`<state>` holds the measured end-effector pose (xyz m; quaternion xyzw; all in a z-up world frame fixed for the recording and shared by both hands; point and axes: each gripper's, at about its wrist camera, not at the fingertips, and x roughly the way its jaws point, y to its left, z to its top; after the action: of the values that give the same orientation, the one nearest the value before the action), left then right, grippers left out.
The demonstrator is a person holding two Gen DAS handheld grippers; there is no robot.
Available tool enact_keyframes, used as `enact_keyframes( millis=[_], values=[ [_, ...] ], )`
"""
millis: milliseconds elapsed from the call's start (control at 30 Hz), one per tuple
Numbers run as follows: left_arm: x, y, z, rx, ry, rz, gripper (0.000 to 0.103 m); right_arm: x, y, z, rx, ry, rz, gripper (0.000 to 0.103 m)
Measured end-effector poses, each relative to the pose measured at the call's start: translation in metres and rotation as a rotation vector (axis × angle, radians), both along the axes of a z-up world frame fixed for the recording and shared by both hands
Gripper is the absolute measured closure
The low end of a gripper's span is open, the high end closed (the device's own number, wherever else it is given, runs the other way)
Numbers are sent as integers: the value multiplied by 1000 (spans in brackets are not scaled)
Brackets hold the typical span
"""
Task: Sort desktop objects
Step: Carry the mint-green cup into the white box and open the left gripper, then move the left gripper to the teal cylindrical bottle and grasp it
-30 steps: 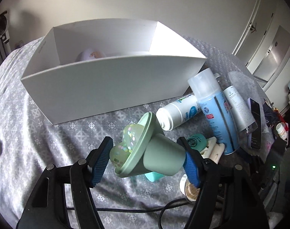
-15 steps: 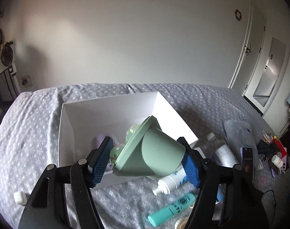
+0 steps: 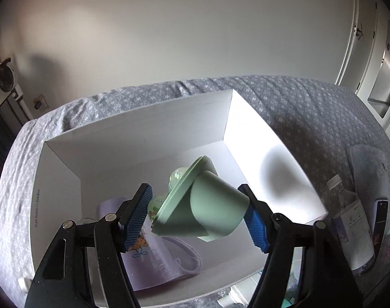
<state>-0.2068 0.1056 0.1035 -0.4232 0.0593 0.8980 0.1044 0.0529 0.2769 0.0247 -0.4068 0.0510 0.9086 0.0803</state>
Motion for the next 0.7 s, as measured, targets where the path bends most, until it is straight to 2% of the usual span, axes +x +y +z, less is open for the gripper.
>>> enact_keyframes(
  millis=[100,167,233,300,333,500,567,633,700],
  values=[
    [3,6,-15,-28,-48,-4,34,0,0,0,1,0,0,0],
    [6,5,-21,-18,-65,-9,33,1,0,0,0,0,0,0],
    [10,1,-19,-17,-58,1,33,1,1,0,0,0,0,0],
    [12,-1,-13,-31,-56,1,27,1,2,-1,0,0,0,0],
    [14,-2,-9,-37,-51,0,19,1,1,-1,0,0,0,0],
    [38,-22,24,5,51,17,15,2,3,-1,1,0,0,0],
    [55,-31,33,37,81,14,3,2,2,-1,1,0,0,0],
    [74,-39,37,60,108,-20,1,2,3,-1,1,0,0,0],
    [94,-41,32,58,88,-93,1,2,4,-2,2,0,0,0]
  ],
)
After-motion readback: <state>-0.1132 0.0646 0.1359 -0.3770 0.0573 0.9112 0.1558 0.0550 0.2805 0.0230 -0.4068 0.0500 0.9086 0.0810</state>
